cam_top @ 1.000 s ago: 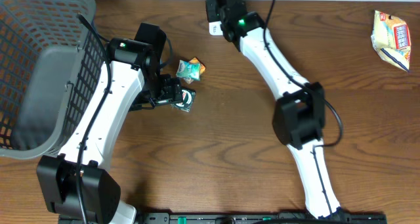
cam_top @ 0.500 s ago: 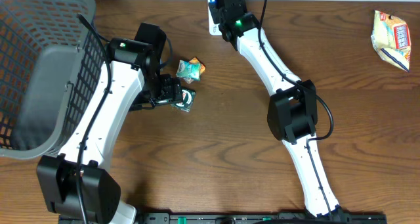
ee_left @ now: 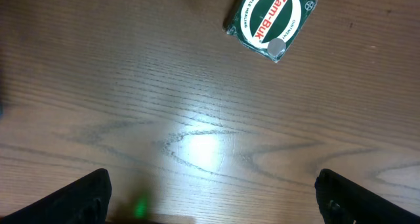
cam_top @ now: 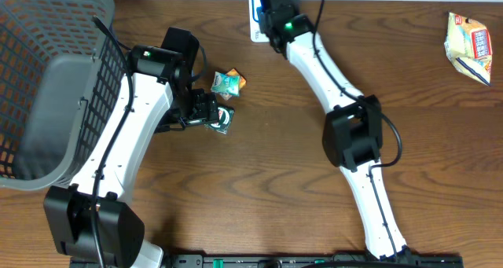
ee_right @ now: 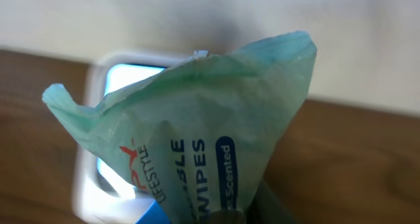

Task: Scan the item barcode
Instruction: 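Hold the wipes pack up against the white scanner, then carry the wipes pack to the right edge and drop it by the snack bag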

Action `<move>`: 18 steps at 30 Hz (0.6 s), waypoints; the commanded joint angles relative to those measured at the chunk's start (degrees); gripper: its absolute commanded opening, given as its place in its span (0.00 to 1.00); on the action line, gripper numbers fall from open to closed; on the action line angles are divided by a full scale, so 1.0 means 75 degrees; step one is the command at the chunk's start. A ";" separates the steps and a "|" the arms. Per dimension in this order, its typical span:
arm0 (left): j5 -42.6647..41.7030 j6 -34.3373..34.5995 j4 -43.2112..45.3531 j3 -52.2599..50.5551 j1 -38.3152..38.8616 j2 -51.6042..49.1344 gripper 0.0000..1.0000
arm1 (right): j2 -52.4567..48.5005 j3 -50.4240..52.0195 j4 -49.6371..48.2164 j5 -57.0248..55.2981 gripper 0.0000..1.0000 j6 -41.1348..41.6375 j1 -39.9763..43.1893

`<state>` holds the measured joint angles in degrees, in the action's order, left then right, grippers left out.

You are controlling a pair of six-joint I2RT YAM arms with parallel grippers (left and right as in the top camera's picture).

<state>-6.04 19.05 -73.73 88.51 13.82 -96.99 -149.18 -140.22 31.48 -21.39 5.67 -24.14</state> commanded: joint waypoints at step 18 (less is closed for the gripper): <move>0.0015 -0.0050 -0.0052 0.0082 0.0000 -0.0029 0.98 | 0.1314 0.0131 0.4811 -0.1093 0.03 -0.0641 0.4135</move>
<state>-6.04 19.05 -73.76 88.51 13.82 -96.99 -140.46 -139.85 67.20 -28.56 0.78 4.03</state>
